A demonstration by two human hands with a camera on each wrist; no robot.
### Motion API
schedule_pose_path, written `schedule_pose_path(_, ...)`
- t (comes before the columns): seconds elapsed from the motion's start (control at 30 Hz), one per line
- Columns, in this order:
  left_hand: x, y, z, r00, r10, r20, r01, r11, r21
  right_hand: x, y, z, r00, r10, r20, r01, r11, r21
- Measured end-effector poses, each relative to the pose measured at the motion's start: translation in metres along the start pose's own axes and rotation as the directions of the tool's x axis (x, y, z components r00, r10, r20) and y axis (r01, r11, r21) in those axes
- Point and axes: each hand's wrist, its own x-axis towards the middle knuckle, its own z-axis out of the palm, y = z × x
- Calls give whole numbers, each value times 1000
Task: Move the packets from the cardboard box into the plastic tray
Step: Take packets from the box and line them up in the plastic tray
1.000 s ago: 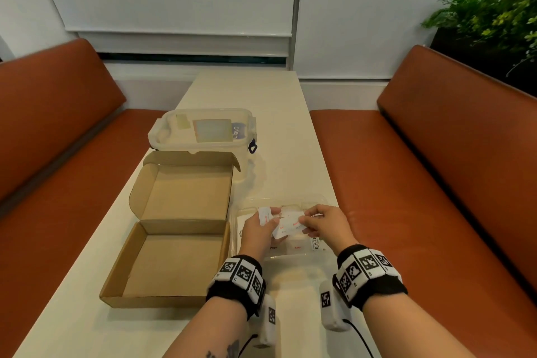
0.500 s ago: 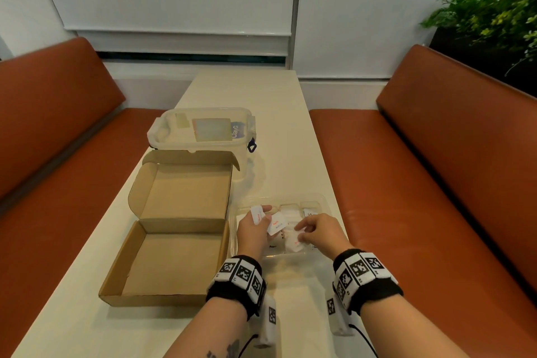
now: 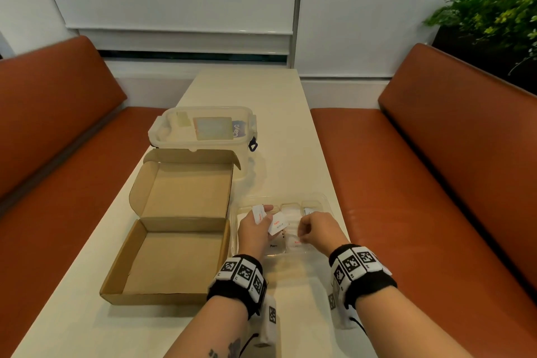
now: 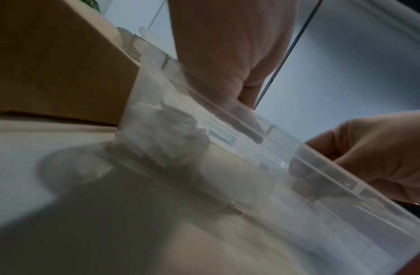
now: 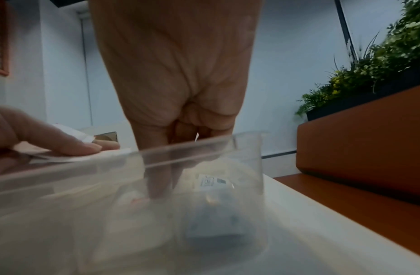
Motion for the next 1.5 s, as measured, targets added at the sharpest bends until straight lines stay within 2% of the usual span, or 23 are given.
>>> schedule_pose_path(0.2,0,-1,0,999,32,3,-32,996,83,4,-3,4,1000,-7,21,7,1000,-4)
schedule_pose_path(0.33,0,-1,-1,1000,23,11,-24,997,76,5,-5,3,1000,-13,9,14,1000,-11)
schedule_pose_path(0.43,1,-2,-1,1000,24,15,-25,996,85,6,-6,4,999,-23,37,25,998,-65)
schedule_pose_path(0.57,1,-3,-2,999,37,23,-39,994,105,5,-4,13,999,-36,-10,34,991,-128)
schedule_pose_path(0.73,1,-5,-2,997,49,54,-56,989,135,3,1,18,998,-28,-59,27,999,-23)
schedule_pose_path(0.8,2,-6,-2,997,45,67,-54,989,139,3,0,17,985,-14,-171,38,990,136)
schedule_pose_path(0.87,1,-5,-2,996,31,84,-42,991,126,5,-4,13,971,22,-239,64,936,346)
schedule_pose_path(0.97,1,-4,-1,995,33,96,-46,990,130,8,-12,8,981,37,-190,74,835,545)
schedule_pose_path(1.33,2,-1,-3,996,16,84,-28,988,149,10,-6,5,999,-26,-47,44,900,434)
schedule_pose_path(1.5,2,-1,-2,998,17,67,-26,989,148,10,-7,5,999,21,-40,0,888,460)
